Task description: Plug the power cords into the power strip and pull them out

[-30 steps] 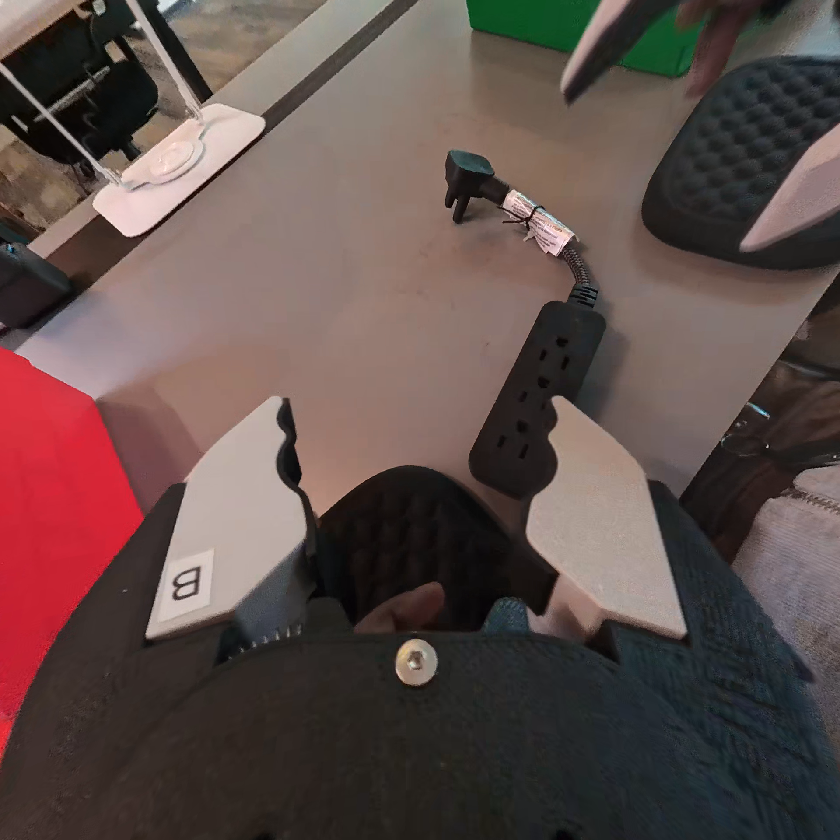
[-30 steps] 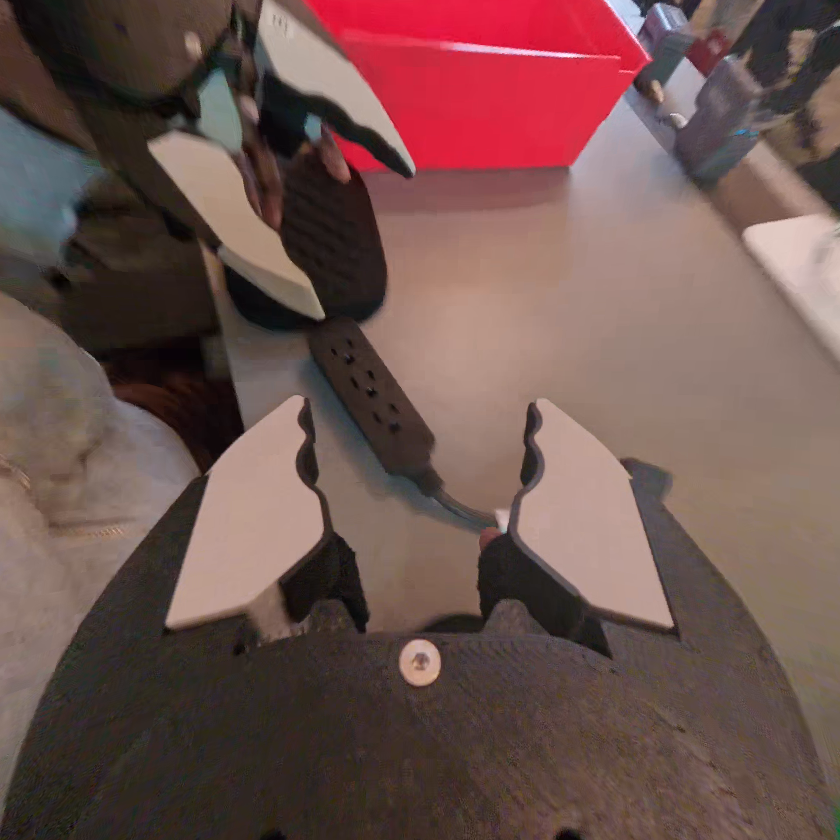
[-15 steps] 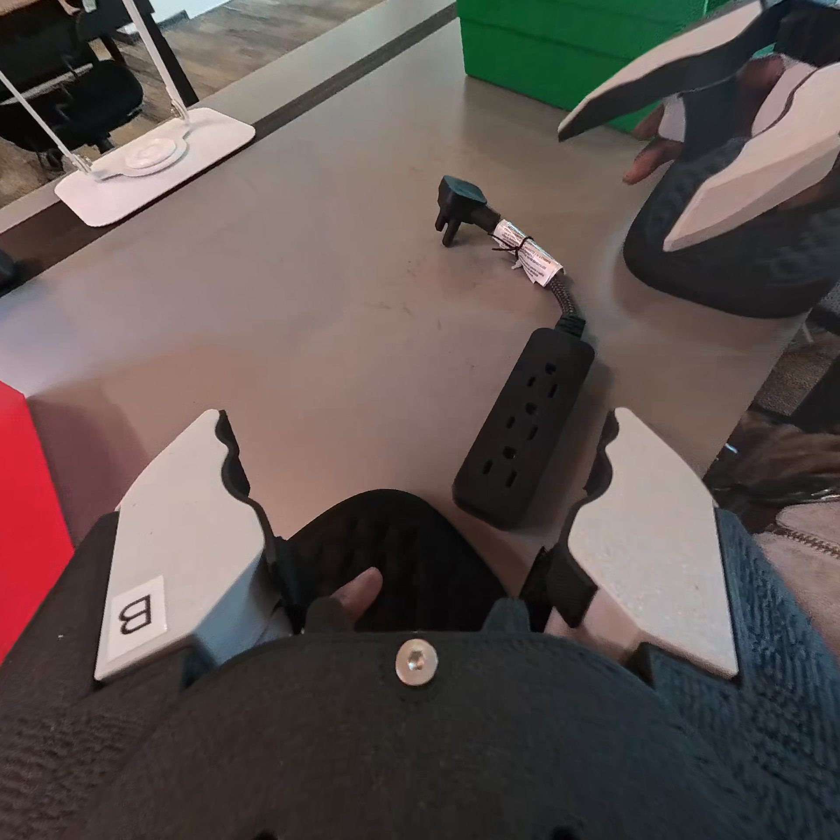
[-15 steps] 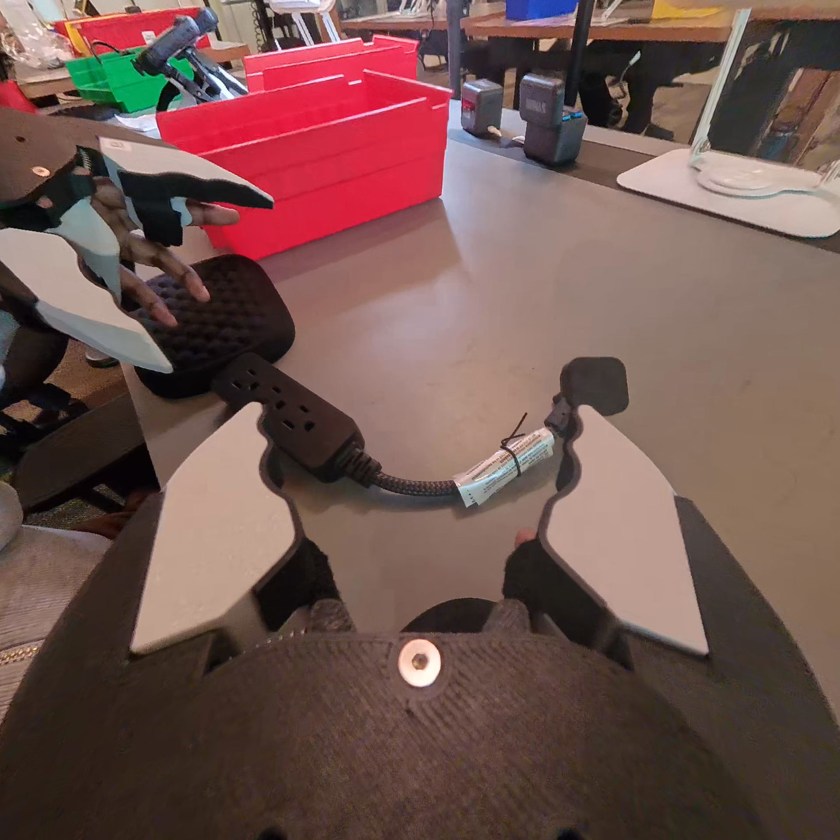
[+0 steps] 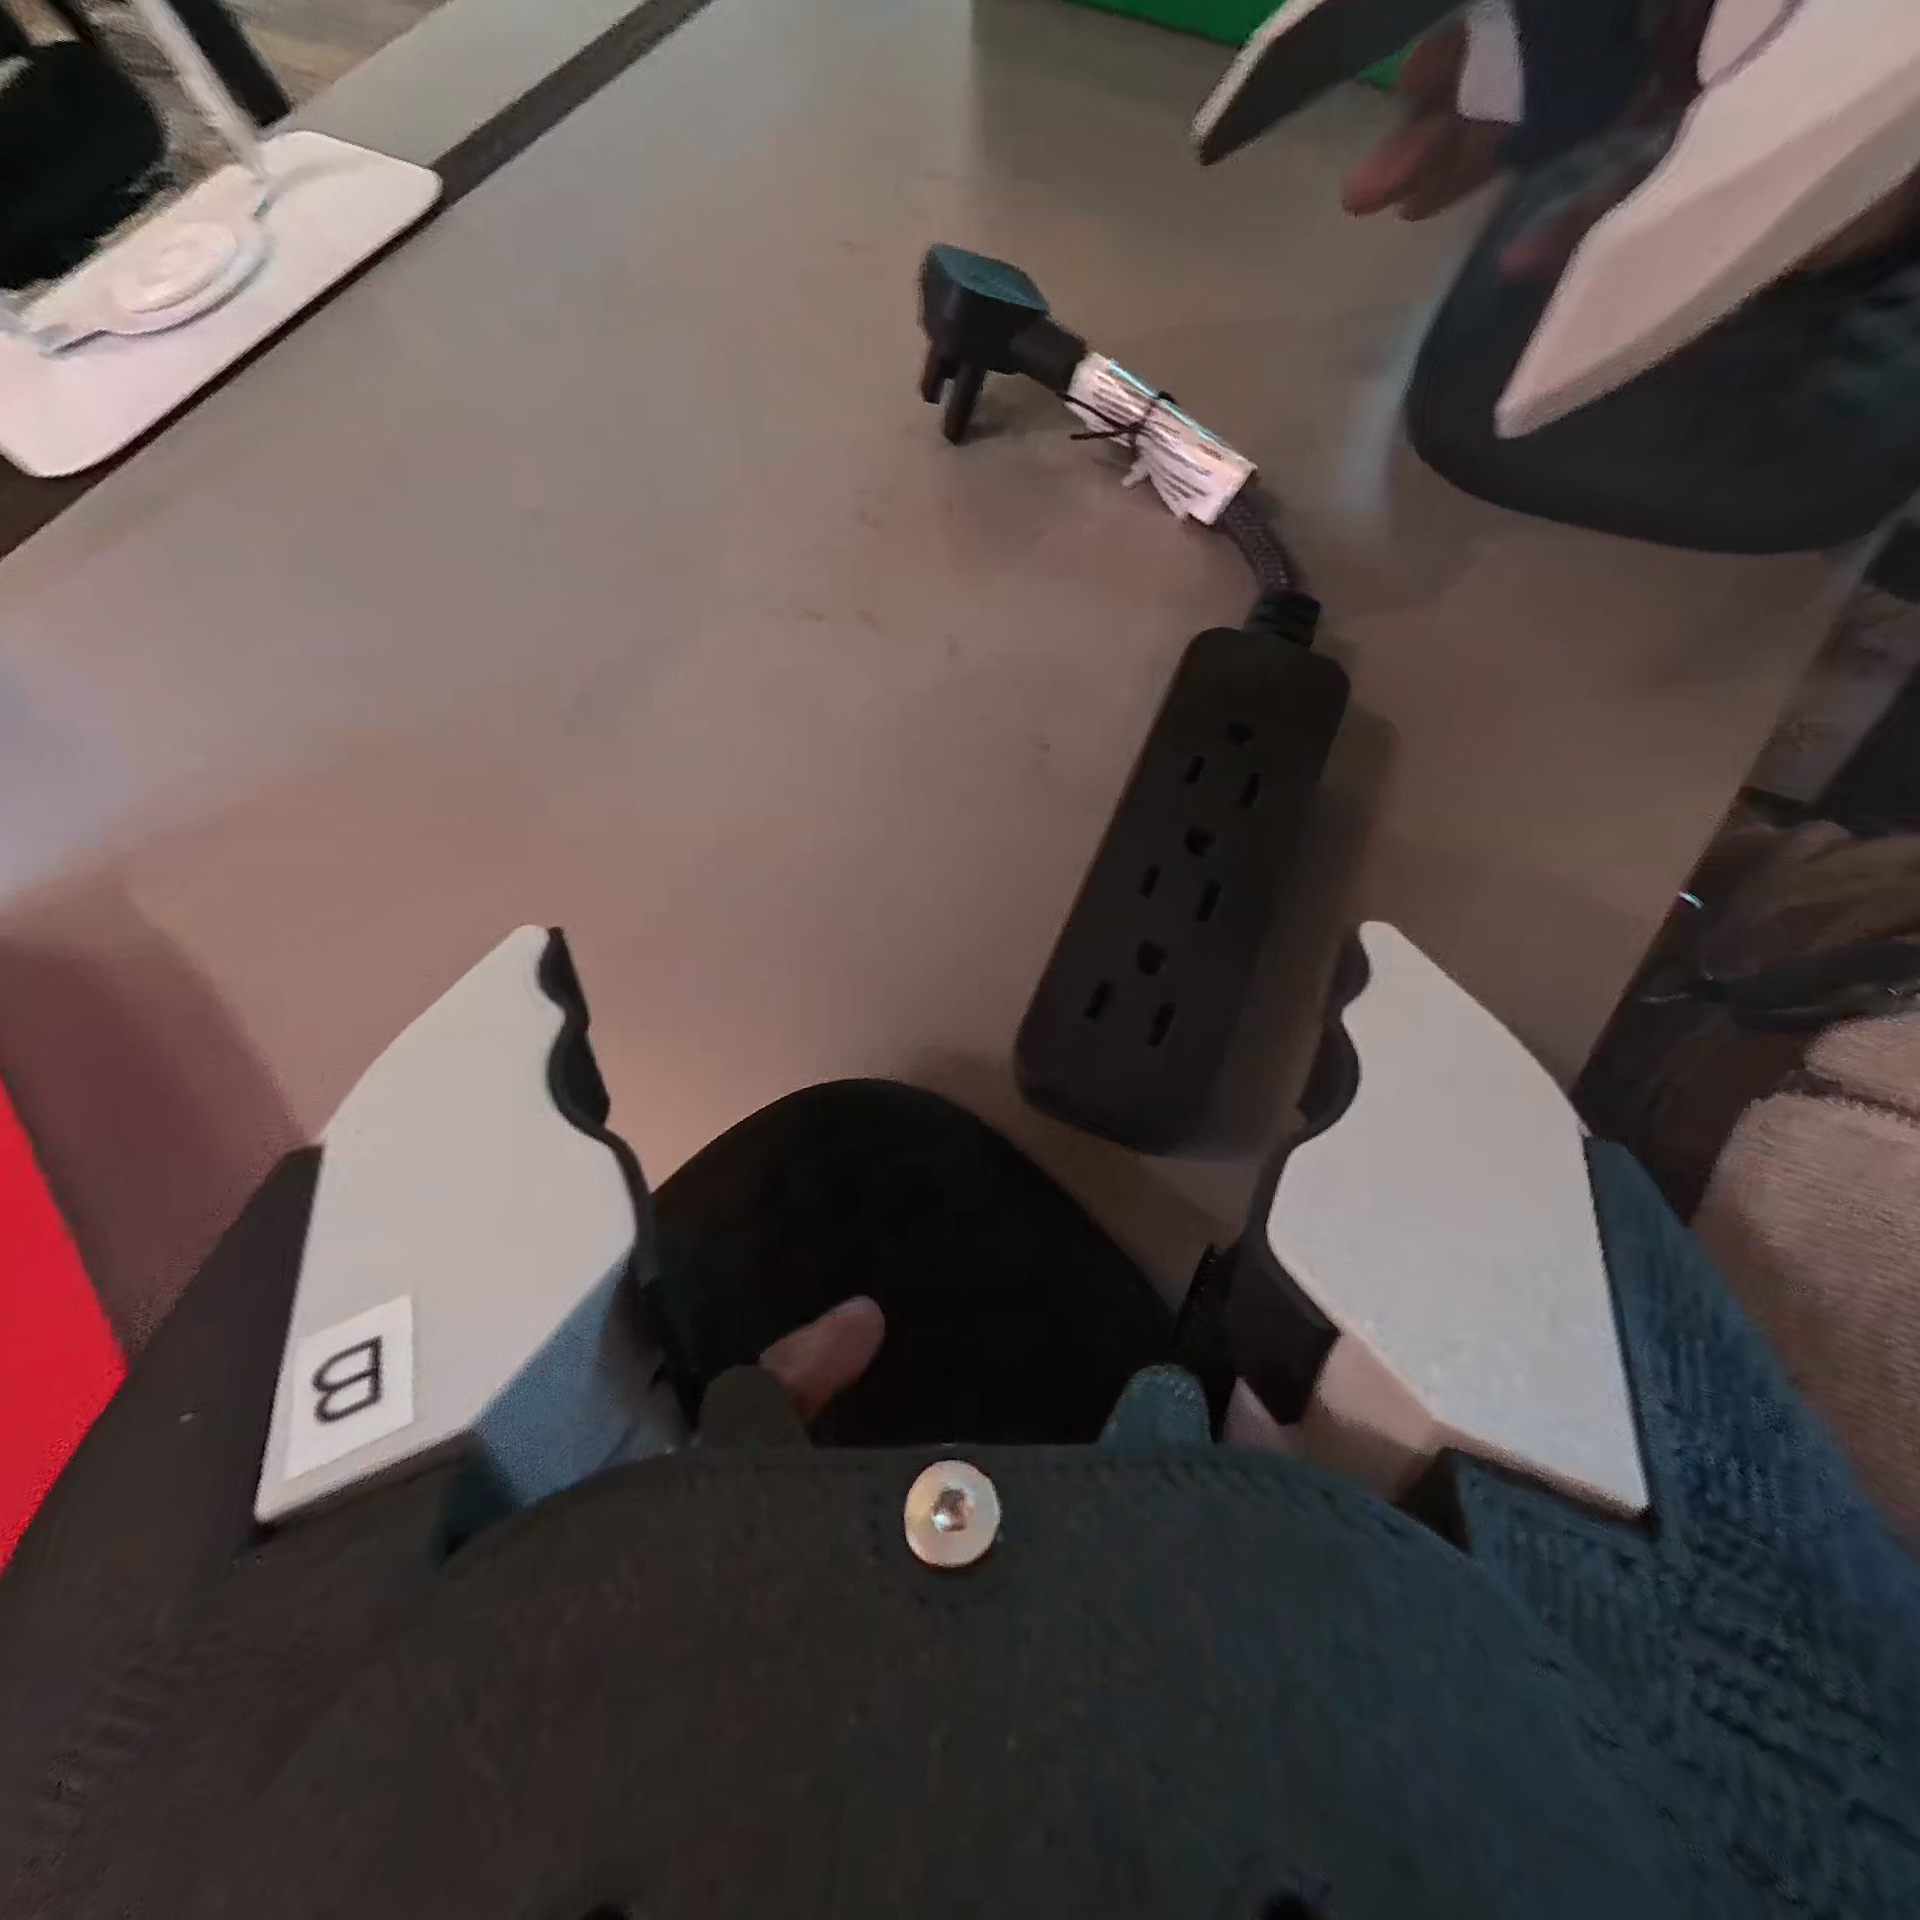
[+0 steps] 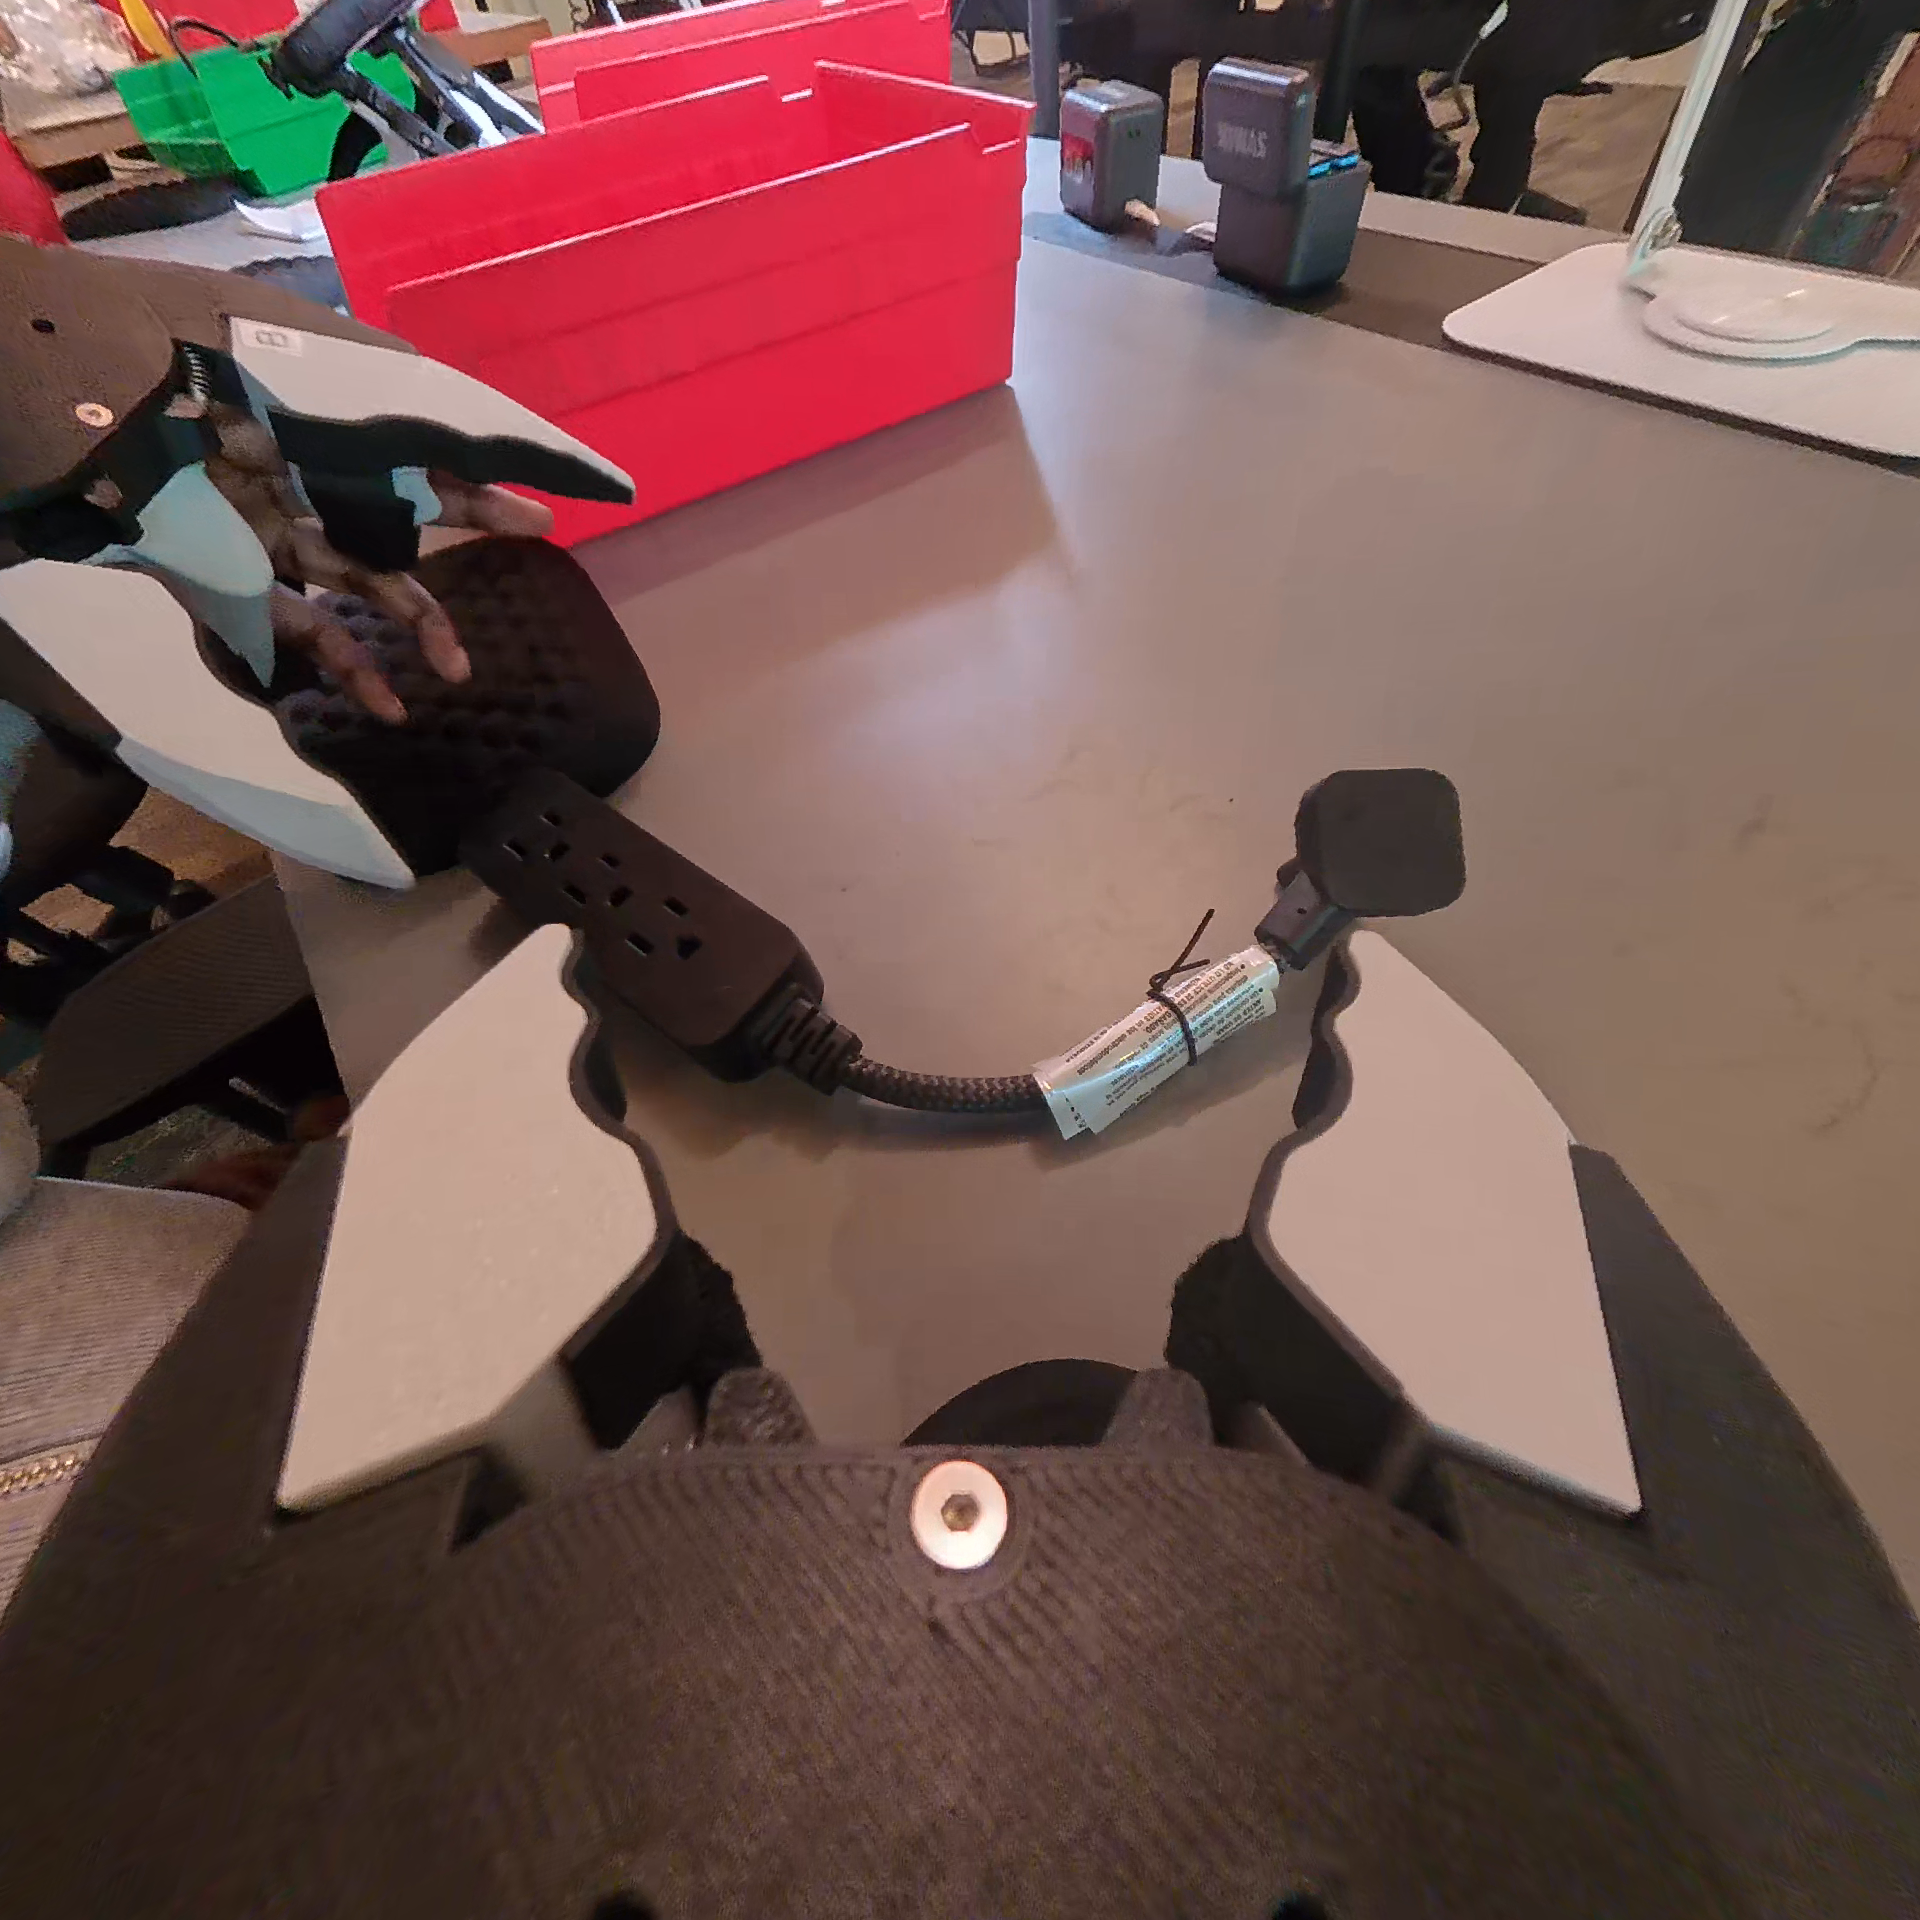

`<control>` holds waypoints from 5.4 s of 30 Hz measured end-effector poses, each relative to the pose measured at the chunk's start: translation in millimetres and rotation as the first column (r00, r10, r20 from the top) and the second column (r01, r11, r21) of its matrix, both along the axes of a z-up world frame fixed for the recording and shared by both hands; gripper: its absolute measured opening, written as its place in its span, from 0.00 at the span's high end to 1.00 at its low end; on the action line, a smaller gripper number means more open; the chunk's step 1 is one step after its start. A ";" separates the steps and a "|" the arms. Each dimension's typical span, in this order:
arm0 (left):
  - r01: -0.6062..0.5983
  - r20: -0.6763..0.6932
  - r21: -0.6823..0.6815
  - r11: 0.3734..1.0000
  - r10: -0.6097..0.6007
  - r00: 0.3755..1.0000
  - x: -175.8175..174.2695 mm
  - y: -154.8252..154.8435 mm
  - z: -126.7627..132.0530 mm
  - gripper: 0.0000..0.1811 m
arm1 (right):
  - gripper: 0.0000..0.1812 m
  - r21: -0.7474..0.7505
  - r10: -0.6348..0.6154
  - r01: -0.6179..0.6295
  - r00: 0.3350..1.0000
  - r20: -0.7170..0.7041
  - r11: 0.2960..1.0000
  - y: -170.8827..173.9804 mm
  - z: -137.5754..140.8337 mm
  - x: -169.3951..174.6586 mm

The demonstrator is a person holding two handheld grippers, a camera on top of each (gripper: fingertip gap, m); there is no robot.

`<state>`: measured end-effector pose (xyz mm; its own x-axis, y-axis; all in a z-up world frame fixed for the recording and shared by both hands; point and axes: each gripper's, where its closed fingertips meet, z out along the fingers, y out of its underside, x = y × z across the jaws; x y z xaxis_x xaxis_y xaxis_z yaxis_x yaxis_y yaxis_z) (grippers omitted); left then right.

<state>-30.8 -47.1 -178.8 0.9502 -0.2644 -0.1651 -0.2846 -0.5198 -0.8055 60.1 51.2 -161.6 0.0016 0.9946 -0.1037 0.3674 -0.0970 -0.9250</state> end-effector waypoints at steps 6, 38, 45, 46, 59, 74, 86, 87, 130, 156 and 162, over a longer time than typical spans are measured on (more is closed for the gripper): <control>0.174 -0.022 -0.128 0.976 -0.178 0.984 35.3 18.7 -18.6 0.36 | 0.30 -0.034 0.051 -0.050 0.999 0.013 0.998 -6.3 -3.4 -0.5; 0.380 -0.030 -0.180 0.907 -0.391 0.920 48.1 18.6 -27.8 0.49 | 0.53 0.148 0.591 -0.657 0.738 0.326 0.739 -73.1 -35.2 -23.5; 0.293 0.108 0.024 0.956 -0.294 0.950 15.7 10.3 -1.8 0.47 | 0.66 0.127 0.653 -0.757 0.625 0.429 0.641 -90.9 -65.6 -39.9; 0.285 0.122 0.046 0.957 -0.288 0.950 13.1 9.5 -1.6 0.47 | 0.71 0.126 0.657 -0.754 0.630 0.413 0.644 -91.7 -66.1 -42.4; 0.240 0.122 0.114 0.964 -0.253 0.960 6.8 10.4 2.7 0.47 | 0.75 0.333 0.619 -0.676 0.737 0.272 0.657 -82.4 -46.6 -50.3; 0.189 0.075 0.070 0.979 -0.194 0.978 0.9 15.1 -7.2 0.47 | 0.75 0.290 0.420 -0.339 0.859 -0.294 0.895 -17.7 105.5 -55.8; 0.189 0.060 0.068 0.980 -0.193 0.979 1.0 14.8 -9.5 0.47 | 0.75 0.400 0.269 -0.030 0.785 -0.557 0.916 46.0 244.0 -15.6; 0.188 0.057 0.068 0.980 -0.192 0.980 0.8 14.9 -9.8 0.47 | 0.75 0.404 0.258 -0.008 0.781 -0.569 0.915 49.9 250.5 -10.4; 0.193 -0.001 0.007 0.981 -0.193 0.981 2.3 14.9 -20.5 0.47 | 0.75 0.032 -0.706 0.720 0.687 -0.174 0.693 301.5 61.9 102.8; 0.195 -0.015 -0.002 0.981 -0.195 0.981 2.4 15.6 -22.4 0.47 | 0.40 0.206 -0.659 0.903 0.418 -0.626 0.377 290.5 134.5 170.6; 0.196 -0.020 -0.011 0.981 -0.196 0.980 2.5 15.8 -23.7 0.47 | 0.43 0.283 -0.581 0.869 0.484 -0.654 0.406 212.4 151.3 173.9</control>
